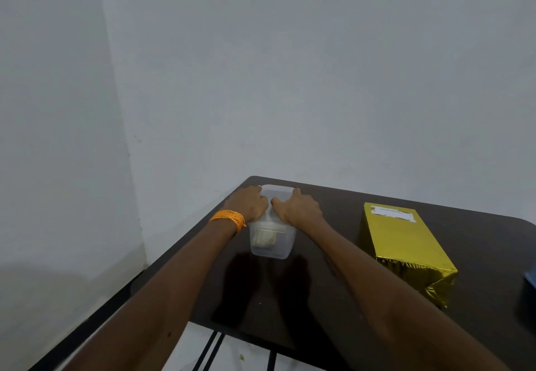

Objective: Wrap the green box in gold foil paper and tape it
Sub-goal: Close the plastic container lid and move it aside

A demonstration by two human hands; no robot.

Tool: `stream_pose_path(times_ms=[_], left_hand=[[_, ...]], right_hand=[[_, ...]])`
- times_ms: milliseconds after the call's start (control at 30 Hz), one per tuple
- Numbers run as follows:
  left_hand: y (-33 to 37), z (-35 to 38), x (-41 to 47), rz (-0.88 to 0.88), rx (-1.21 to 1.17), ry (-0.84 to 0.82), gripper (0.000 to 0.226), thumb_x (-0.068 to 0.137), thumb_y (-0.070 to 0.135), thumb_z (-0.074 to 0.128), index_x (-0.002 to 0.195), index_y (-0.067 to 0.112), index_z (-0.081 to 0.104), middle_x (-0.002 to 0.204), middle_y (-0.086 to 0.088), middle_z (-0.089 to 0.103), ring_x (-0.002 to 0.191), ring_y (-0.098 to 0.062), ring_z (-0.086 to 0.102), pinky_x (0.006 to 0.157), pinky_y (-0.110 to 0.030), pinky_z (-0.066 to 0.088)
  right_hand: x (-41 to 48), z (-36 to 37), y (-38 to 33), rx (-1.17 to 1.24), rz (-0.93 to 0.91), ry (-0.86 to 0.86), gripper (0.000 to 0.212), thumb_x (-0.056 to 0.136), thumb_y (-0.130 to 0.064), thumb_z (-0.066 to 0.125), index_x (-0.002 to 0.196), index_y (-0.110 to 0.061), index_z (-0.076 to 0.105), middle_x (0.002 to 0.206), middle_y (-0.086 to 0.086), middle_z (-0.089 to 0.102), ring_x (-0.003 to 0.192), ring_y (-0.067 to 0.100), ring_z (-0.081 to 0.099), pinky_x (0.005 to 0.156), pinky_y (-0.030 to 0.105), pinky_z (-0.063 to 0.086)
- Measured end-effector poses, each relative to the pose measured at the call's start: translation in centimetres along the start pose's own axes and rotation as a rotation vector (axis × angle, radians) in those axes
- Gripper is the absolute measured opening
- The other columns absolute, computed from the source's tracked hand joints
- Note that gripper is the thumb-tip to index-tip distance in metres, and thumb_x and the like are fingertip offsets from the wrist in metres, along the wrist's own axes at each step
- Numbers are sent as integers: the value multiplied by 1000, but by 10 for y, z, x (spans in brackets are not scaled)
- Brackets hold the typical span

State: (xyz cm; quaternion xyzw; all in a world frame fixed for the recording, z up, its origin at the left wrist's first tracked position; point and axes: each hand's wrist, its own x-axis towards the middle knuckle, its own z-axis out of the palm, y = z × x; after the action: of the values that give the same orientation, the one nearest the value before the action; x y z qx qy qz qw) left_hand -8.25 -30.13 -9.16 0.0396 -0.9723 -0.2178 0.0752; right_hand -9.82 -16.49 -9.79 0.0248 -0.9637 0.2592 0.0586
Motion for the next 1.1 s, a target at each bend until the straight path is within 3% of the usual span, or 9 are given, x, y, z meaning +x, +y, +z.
stream_pose_path(times_ms=[233, 367, 467, 567, 733, 833, 1100], left_hand=[[-4, 3, 0, 23, -85, 28, 50, 103, 25, 34, 152, 14, 33, 158, -10, 33, 142, -30, 35, 114, -33, 27], [-9, 7, 1, -4, -189, 27, 48, 105, 17, 27, 153, 18, 33, 159, -5, 31, 142, -29, 34, 113, -32, 25], [-10, 11, -2, -46, -335, 64, 45, 105, 20, 29, 149, 19, 41, 156, -3, 37, 140, -28, 37, 115, -34, 27], [-12, 12, -3, -78, -450, 109, 42, 102, 25, 36, 139, 24, 55, 147, -3, 51, 131, -27, 48, 113, -40, 37], [-12, 12, -1, -88, -520, 117, 38, 100, 28, 43, 133, 27, 61, 140, -2, 57, 124, -28, 54, 108, -41, 44], [-10, 12, 0, -82, -562, 121, 36, 100, 33, 44, 129, 28, 65, 135, -2, 61, 118, -28, 58, 103, -42, 48], [-10, 15, -2, -89, -604, 143, 38, 100, 28, 43, 134, 26, 60, 141, -2, 56, 124, -28, 54, 106, -40, 43]], right_hand=[[-1, -1, 3, 185, 55, -17, 65, 92, -53, 50, 143, -14, 40, 134, 17, 55, 122, 37, 54, 97, 42, 49], [-5, 2, 5, 371, 140, 1, 50, 97, -31, 33, 146, -25, 38, 136, 18, 53, 118, 39, 55, 95, 52, 54], [-5, 5, 7, 459, 205, 69, 49, 99, -18, 31, 146, -23, 43, 137, 17, 55, 117, 37, 57, 94, 47, 54], [1, 10, 8, 449, 210, 119, 43, 101, -14, 30, 136, -16, 54, 130, 15, 61, 112, 34, 61, 92, 42, 55], [10, 12, 10, 394, 232, 133, 41, 102, -10, 31, 132, -11, 60, 126, 15, 63, 111, 32, 62, 83, 35, 49], [13, 13, 10, 376, 227, 135, 41, 102, -10, 31, 130, -11, 61, 125, 14, 64, 110, 32, 62, 87, 37, 53], [14, 12, 9, 377, 231, 124, 38, 104, -14, 31, 125, -11, 62, 120, 12, 65, 108, 30, 63, 92, 42, 55]])
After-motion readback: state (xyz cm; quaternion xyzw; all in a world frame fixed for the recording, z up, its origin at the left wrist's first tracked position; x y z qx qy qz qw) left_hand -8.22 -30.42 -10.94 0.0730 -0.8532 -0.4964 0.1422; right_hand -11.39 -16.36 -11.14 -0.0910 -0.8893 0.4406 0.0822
